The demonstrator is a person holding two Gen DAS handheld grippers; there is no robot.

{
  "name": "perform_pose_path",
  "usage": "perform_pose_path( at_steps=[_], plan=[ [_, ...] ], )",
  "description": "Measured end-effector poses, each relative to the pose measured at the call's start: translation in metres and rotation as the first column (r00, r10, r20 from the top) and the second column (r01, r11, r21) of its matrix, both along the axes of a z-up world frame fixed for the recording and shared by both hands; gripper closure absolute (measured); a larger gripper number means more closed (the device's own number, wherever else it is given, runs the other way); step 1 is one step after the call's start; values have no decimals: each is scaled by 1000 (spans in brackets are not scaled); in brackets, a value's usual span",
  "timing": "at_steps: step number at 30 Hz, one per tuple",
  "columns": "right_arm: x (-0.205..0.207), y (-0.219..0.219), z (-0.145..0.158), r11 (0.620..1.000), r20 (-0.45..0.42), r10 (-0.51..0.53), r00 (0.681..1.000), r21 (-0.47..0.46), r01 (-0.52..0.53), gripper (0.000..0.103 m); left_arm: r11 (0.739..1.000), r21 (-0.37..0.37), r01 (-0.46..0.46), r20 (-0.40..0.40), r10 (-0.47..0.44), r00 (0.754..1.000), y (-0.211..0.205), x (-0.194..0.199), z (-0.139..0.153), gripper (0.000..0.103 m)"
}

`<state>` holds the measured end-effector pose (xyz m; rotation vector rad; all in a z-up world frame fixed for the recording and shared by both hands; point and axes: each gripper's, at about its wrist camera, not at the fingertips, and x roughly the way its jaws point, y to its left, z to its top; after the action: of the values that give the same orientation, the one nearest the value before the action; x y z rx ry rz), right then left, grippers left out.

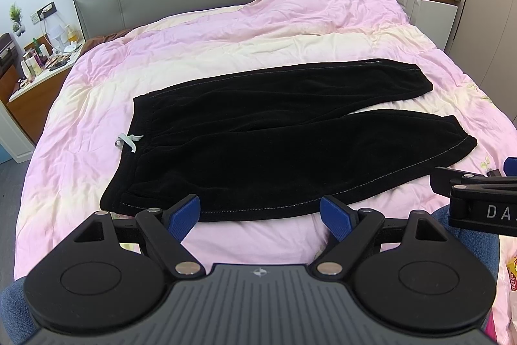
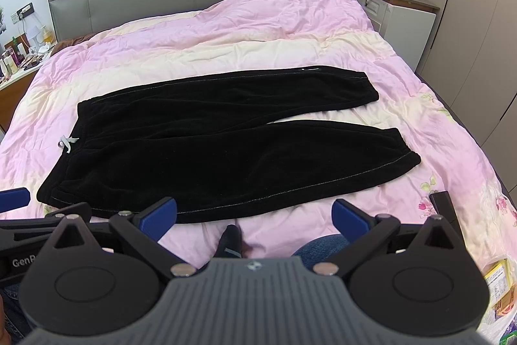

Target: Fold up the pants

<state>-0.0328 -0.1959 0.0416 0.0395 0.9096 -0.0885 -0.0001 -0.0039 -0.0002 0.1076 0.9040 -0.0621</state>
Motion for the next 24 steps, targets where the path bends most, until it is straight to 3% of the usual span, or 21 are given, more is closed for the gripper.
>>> perform_pose_path(
  at_steps=[24],
  plan=[
    [1, -2, -2, 1000, 2, 1, 1000, 3, -1, 5, 1000, 1, 8, 8, -8, 1000, -3, 1, 2, 5]
  ],
)
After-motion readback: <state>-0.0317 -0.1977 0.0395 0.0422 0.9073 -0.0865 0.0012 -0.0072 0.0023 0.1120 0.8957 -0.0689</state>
